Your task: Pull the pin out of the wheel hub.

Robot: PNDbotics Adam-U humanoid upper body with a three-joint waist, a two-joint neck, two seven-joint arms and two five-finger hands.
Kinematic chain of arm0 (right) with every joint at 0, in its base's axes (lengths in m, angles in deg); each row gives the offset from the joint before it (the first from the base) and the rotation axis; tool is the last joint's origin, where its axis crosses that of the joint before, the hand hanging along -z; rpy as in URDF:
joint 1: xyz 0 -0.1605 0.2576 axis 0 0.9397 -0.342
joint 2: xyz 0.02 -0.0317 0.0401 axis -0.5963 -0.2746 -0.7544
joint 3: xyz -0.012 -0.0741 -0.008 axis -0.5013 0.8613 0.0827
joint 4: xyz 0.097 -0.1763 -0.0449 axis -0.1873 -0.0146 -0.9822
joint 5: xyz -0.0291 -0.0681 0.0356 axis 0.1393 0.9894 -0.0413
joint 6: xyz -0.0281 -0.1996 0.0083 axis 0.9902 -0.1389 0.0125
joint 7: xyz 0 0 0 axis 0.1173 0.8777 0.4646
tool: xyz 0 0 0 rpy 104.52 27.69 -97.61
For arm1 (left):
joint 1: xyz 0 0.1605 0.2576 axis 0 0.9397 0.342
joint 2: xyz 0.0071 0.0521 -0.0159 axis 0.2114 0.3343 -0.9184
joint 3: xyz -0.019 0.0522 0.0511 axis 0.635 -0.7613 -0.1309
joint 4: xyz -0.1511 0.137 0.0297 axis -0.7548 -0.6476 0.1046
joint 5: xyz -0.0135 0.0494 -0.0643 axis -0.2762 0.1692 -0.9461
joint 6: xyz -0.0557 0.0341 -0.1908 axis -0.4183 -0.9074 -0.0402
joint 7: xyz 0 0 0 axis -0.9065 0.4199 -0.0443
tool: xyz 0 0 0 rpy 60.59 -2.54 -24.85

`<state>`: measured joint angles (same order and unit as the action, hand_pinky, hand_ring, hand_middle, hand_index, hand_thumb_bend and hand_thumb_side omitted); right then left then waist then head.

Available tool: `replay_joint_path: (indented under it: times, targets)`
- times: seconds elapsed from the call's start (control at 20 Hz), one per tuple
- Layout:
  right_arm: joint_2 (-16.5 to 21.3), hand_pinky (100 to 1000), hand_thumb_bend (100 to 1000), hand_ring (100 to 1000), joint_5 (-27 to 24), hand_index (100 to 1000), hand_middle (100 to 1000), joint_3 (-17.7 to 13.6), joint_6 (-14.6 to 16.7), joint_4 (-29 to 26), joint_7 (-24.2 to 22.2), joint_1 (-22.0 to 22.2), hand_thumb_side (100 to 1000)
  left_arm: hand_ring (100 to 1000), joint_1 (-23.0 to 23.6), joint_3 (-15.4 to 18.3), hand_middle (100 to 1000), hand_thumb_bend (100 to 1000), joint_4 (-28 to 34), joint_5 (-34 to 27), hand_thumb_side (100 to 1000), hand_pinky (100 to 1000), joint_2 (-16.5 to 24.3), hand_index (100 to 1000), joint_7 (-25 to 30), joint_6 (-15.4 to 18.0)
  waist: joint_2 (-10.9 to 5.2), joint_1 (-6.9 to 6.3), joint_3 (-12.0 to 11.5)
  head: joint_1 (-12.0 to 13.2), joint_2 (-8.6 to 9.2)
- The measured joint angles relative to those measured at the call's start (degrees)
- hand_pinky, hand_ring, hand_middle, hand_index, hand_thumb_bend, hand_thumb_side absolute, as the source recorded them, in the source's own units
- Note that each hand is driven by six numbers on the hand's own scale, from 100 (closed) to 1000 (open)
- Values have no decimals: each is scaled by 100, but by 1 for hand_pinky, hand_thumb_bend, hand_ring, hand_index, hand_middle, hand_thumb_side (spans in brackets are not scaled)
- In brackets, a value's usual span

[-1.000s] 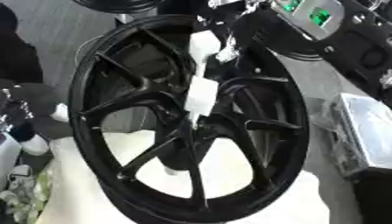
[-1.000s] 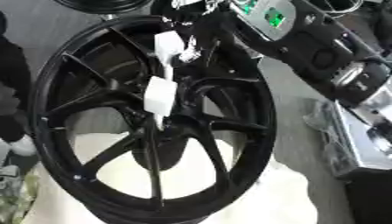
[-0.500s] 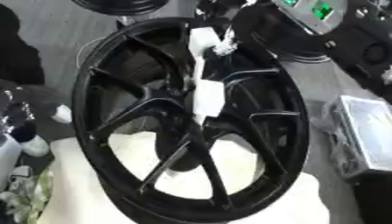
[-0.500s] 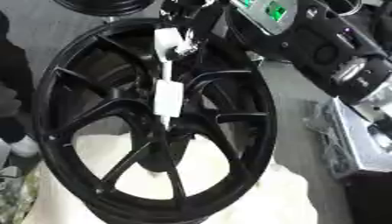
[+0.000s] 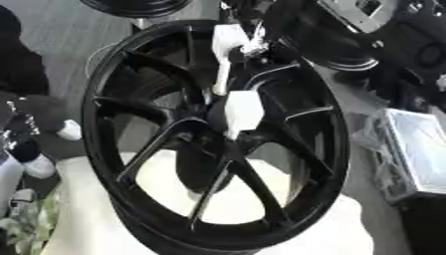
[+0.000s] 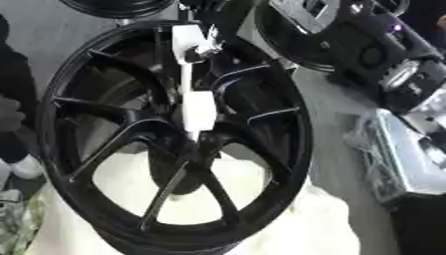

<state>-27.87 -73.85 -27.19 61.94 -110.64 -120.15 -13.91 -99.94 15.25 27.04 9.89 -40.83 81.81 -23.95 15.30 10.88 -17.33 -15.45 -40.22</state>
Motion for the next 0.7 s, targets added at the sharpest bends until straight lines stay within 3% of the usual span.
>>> replay_joint_path:
  times: [0.45, 0.7]
  targets:
    - [237, 575, 218, 337, 49, 290, 131, -305, 35, -213, 352, 185, 297, 829, 3, 0, 797, 145, 0, -11, 912, 871, 6, 768, 7, 0, -36, -7, 30, 27, -1]
    - [571, 580, 184, 329, 16, 292, 127, -638, 20, -470, 720, 598, 260, 829, 5, 0, 798, 145, 0, -15, 911, 871, 6, 769, 7, 0, -38, -34, 54, 27, -1]
